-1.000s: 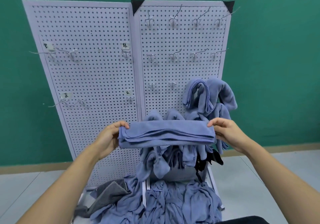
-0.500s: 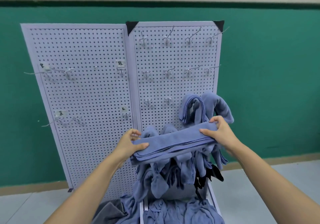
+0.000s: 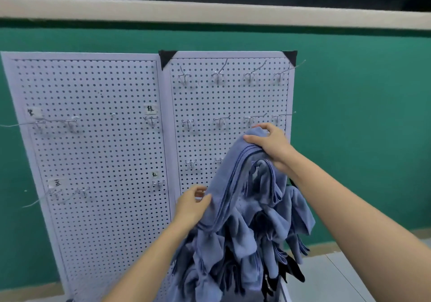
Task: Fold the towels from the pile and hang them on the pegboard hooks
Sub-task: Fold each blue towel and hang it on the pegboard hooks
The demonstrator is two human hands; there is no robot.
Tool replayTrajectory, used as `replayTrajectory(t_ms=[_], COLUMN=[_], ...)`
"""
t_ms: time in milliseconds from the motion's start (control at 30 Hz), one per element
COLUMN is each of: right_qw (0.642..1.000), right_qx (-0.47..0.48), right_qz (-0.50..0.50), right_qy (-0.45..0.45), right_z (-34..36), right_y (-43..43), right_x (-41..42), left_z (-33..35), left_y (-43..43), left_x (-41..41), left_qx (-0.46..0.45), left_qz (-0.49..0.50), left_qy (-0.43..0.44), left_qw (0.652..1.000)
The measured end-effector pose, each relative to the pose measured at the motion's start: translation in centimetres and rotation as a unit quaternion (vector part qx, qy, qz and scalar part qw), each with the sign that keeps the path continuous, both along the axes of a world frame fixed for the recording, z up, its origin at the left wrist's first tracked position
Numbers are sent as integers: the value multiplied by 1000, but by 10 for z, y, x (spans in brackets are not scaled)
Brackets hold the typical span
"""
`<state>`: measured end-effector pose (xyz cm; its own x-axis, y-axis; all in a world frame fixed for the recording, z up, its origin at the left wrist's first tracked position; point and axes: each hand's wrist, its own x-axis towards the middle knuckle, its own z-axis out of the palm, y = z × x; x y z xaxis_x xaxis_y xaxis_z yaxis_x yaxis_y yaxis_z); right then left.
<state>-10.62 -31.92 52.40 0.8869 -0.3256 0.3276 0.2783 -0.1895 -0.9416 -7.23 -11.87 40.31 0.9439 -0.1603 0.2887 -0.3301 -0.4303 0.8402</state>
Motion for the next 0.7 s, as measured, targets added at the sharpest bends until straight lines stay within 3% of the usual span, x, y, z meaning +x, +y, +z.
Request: replayTrajectory(t_ms=[133, 333, 500, 600, 700], right_qw=[1000, 998, 995, 990, 923], right_qx=[-6, 59, 95, -88, -350], right_qz=[18, 15, -12, -96, -155], right_qy=[0, -9, -28, -50, -31], right_z=[15, 26, 20, 6, -15], right_y=[19, 17, -3, -12, -20], right_x=[35, 71, 79, 80, 81], left_z=[14, 9, 20, 17, 7], left_y=[-31, -62, -65, -58, -50], left_x=[1, 34, 61, 76, 85], left_qx=[-118, -19, -23, 7, 39], left_qz=[-51, 91, 123, 97, 58], left_qy=[-26, -100, -202, -215, -192], left_qw=[991, 991, 971, 972, 979])
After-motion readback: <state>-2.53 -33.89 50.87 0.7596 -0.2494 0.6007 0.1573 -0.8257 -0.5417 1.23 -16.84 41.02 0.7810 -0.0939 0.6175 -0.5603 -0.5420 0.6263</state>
